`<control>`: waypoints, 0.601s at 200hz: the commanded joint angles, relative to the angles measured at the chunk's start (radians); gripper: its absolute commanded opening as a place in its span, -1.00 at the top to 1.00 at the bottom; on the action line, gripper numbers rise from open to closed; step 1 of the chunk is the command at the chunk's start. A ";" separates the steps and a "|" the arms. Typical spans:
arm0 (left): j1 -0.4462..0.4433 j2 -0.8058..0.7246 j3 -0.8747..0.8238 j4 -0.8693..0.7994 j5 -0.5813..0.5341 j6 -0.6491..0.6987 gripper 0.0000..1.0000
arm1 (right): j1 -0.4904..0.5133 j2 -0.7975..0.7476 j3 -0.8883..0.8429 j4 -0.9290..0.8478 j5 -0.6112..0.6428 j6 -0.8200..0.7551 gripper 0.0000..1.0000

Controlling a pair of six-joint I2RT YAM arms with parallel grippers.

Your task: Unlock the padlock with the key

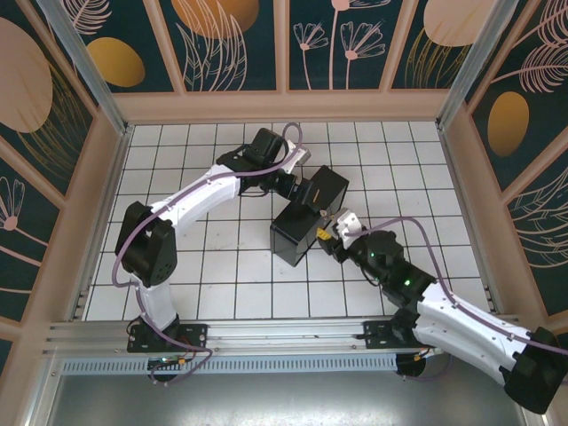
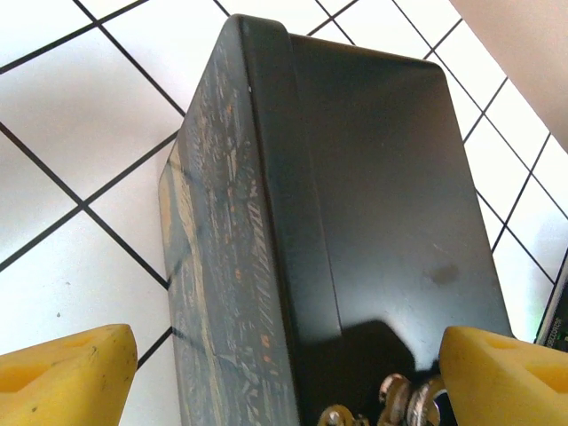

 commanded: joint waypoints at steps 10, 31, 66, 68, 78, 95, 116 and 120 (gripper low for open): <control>0.012 0.031 0.044 -0.036 0.030 0.002 -0.76 | 0.035 0.028 -0.014 0.114 0.256 -0.237 0.04; 0.013 0.033 0.042 -0.023 0.039 0.000 -0.75 | 0.044 0.079 -0.007 0.166 0.322 -0.325 0.08; 0.014 0.045 0.040 -0.020 0.040 0.003 -0.75 | 0.057 0.093 -0.013 0.257 0.331 -0.403 0.15; 0.013 0.047 0.040 -0.019 0.041 0.003 -0.74 | 0.057 0.095 -0.011 0.257 0.330 -0.404 0.16; 0.013 0.044 0.039 -0.019 0.043 0.005 -0.74 | 0.059 0.100 -0.002 0.245 0.323 -0.413 0.18; 0.015 0.040 0.037 -0.020 0.040 0.005 -0.74 | 0.069 0.117 0.014 0.216 0.307 -0.415 0.25; 0.016 0.036 0.035 -0.018 0.041 0.002 -0.74 | 0.079 0.132 0.025 0.172 0.299 -0.403 0.26; 0.016 0.036 0.036 -0.018 0.041 0.002 -0.74 | 0.082 0.130 0.025 0.164 0.301 -0.401 0.26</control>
